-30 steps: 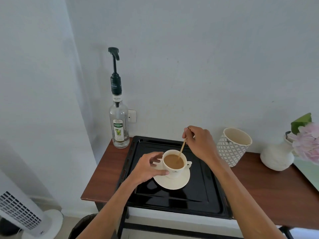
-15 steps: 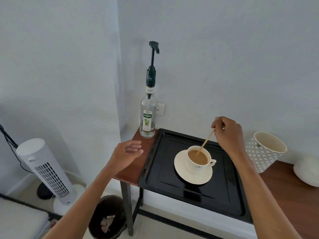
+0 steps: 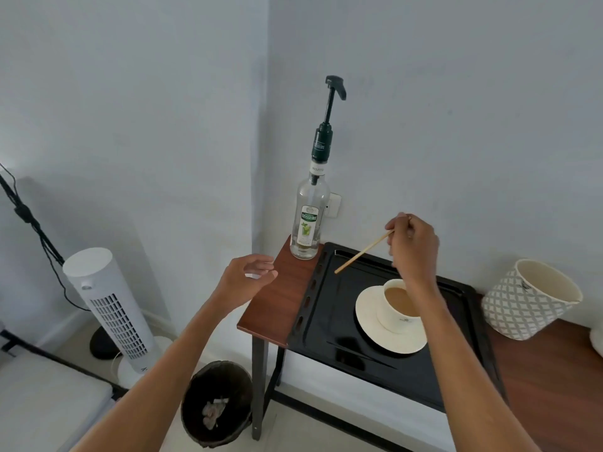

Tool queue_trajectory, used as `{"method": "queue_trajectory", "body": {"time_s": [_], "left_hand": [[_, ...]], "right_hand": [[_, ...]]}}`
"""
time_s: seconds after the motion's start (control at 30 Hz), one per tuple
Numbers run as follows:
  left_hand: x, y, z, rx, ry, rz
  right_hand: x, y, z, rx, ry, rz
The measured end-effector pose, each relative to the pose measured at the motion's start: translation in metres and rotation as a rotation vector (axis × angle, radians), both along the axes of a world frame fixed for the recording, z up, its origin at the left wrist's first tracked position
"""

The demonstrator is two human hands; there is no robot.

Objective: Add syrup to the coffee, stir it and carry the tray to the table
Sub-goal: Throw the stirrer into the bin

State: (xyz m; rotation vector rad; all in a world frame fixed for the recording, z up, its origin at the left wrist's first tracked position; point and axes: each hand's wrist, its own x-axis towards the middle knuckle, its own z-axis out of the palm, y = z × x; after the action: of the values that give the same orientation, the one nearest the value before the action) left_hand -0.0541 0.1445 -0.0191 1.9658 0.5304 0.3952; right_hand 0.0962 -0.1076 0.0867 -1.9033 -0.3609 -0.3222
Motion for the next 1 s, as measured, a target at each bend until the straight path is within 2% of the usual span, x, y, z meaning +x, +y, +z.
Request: {"method": "queue_trajectory", "body": {"time_s": [0.17,0.23,0.33,0.43,0.53,0.63,0.8,1.0], "left_hand": [[-0.001,0.067,0.005,0.082,-0.028,0.070],[0.002,0.100,0.011,0.192,-0.090,0.120],[0.011,0.152,0.018,0.560,-0.117,0.136],[0.021,0.202,0.015,0.957,-0.127,0.042],[0.030,0.244,-0.002,1.171,-0.056,-0.054],[0.039,0.269,-0.027,1.223,0.017,-0.087],[0.062,0.277,-0.079,1.184,-0.116,-0.025],[0.068,0.277,-0.165,1.194,-0.079,-0.005]], "right_hand": [[-0.025,0.073,-0.022,0.034,0.100,0.108],[-0.036,0.103,-0.029,0.041,0.119,0.130],[-0.054,0.149,-0.042,0.054,0.150,0.132],[-0.073,0.192,-0.061,0.043,0.181,0.108],[-0.092,0.234,-0.090,-0.016,0.205,0.069],[-0.112,0.270,-0.127,-0.121,0.240,0.047],[-0.139,0.318,-0.211,-0.242,0.339,0.041],[-0.146,0.333,-0.331,-0.385,0.507,0.004]]}}
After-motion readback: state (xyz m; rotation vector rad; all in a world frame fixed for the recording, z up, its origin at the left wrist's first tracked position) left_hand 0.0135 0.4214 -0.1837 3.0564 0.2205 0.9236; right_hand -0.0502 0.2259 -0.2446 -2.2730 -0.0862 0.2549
